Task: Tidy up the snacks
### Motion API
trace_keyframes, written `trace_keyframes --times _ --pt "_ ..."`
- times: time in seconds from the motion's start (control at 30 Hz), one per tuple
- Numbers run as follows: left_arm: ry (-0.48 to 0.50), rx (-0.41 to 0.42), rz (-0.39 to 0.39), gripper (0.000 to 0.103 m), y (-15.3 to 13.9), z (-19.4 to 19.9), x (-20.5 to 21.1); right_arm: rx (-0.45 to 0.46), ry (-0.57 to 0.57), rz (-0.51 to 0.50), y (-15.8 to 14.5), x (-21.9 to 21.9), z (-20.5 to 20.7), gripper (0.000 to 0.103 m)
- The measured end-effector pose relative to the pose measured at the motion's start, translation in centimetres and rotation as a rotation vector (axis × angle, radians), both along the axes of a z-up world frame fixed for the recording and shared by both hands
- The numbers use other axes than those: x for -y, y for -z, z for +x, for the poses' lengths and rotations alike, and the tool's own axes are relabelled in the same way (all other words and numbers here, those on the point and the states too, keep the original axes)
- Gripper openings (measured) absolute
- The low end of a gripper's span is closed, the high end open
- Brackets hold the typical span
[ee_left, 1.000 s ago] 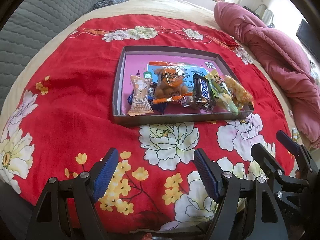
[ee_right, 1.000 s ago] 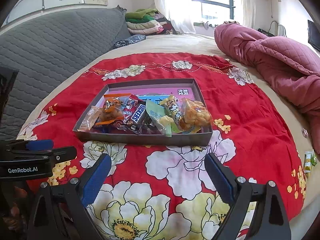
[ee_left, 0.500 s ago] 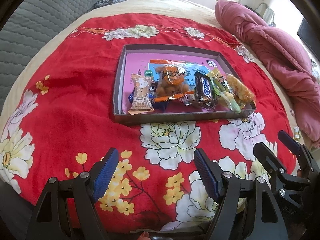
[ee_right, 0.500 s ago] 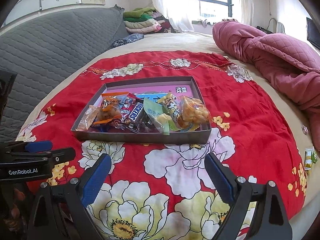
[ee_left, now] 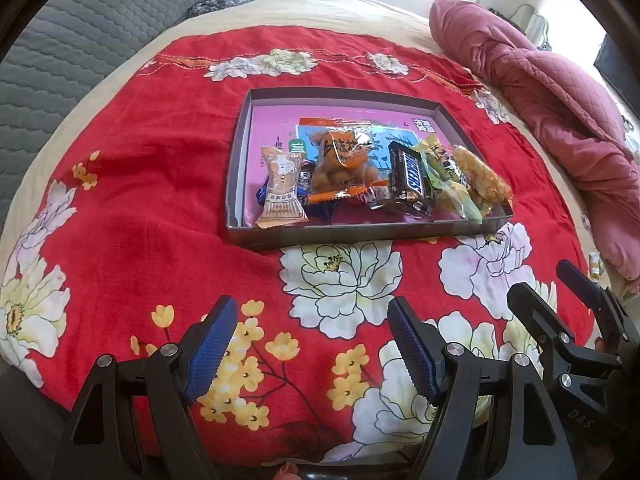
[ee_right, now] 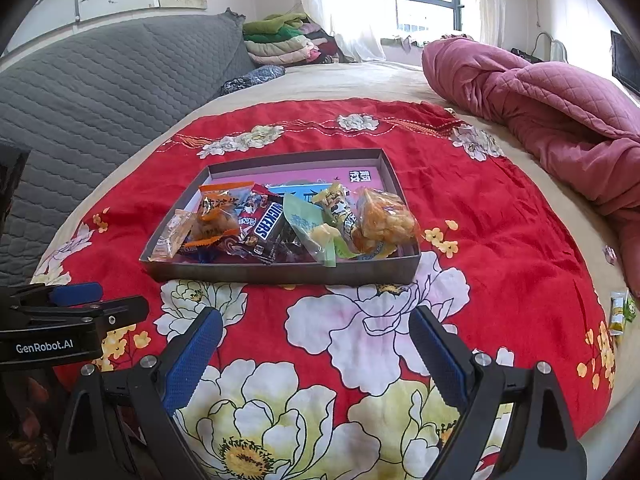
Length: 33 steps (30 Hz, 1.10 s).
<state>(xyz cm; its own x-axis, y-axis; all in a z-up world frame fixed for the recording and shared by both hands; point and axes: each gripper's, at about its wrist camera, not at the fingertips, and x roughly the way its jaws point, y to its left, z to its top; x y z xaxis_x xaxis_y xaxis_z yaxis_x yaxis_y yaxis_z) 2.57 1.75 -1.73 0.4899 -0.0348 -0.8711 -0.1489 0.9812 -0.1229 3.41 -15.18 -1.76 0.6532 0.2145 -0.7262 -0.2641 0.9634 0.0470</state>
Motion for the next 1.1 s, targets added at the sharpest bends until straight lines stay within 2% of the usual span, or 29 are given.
trace_keyframes --times 1.1 --pt "0.005 -0.008 0.015 0.079 0.28 0.15 -0.06 -0.009 0.011 0.006 0.54 0.22 0.18 0.094"
